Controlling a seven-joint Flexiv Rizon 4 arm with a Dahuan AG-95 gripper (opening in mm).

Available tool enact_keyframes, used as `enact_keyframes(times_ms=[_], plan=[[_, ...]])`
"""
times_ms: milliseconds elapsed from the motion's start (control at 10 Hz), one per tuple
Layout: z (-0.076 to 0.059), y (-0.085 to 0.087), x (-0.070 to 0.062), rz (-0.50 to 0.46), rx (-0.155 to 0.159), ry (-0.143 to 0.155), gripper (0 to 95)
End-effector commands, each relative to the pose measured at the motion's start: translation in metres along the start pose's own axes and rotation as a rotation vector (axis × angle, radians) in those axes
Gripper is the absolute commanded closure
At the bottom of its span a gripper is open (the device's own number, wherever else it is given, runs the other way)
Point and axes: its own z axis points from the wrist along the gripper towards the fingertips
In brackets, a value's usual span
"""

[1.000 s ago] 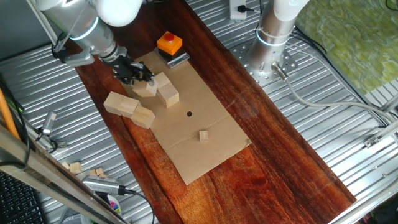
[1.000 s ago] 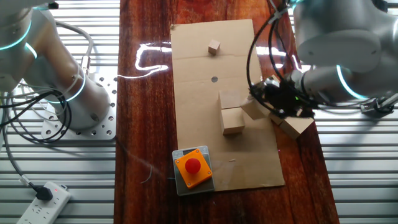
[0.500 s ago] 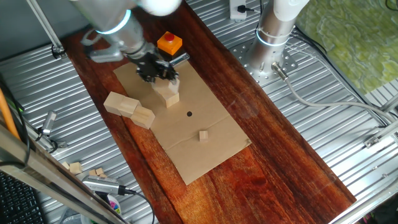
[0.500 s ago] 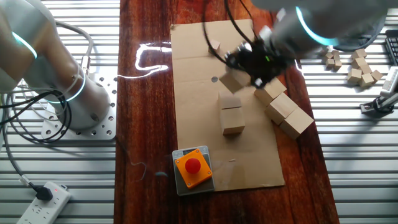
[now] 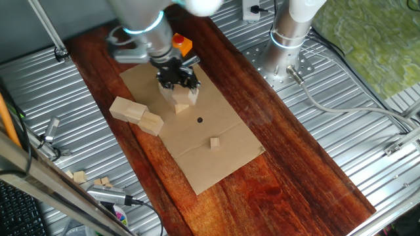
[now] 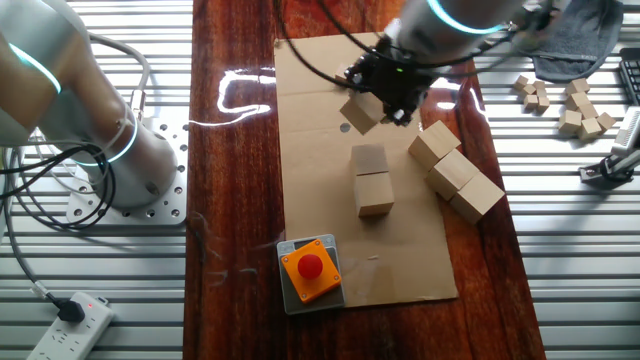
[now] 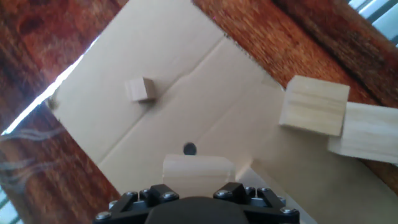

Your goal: Stack the blocks into a pyramid shape

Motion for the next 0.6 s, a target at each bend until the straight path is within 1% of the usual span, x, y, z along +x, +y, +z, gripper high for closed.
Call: enact_keyframes(times_ms=[100,200,300,500,600], plan=[[0.0071,0.0036,-0.0066,-0.001,0.023,-0.018,95.0],[0.0097,0.0050,-0.0085,-0.007,0.027,-0.022,95.0],[0.0115,0.0059,-0.0096,0.008,0.038,-0.012,95.0],[0.0127,0.0058,-0.0089,0.035,0.035,-0.010,95.0],[0.0146,0.0050,-0.0056,0.023,0.034,-0.011,95.0]])
